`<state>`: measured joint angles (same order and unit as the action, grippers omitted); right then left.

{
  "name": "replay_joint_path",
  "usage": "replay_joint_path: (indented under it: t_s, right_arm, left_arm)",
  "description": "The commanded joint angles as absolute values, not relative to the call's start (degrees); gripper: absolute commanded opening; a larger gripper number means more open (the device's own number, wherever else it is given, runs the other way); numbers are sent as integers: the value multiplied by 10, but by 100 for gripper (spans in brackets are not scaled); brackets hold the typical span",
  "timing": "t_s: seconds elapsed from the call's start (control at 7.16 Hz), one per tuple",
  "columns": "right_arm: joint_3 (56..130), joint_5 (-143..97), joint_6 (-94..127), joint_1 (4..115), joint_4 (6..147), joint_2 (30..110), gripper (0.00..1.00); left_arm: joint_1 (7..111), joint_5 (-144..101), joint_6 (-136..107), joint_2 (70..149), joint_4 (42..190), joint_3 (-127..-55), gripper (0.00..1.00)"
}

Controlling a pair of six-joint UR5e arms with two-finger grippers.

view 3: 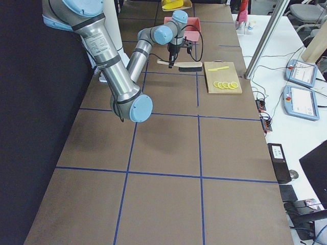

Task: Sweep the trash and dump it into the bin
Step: 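Lift the dustpan over the pink bin with left gripper while right withdraws brush, then tilt the dustpan to dump the vegetables into the pink bin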

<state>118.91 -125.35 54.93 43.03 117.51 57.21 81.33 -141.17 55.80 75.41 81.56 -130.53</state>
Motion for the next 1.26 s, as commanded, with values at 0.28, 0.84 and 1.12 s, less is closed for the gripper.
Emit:
replay_joint_path:
  t_s: [0.28, 0.84, 1.12]
  right_arm:
    - [1262, -1264, 475, 489, 1178, 681, 0]
    - [1268, -1296, 361, 569, 1176, 768, 0]
    - [1275, -1312, 334, 595, 1175, 793, 0]
  left_arm:
    - [858, -1335, 653, 752, 822, -1224, 0]
    - [855, -1222, 652, 767, 824, -1195, 0]
    - [853, -1160, 647, 780, 823, -1189, 0]
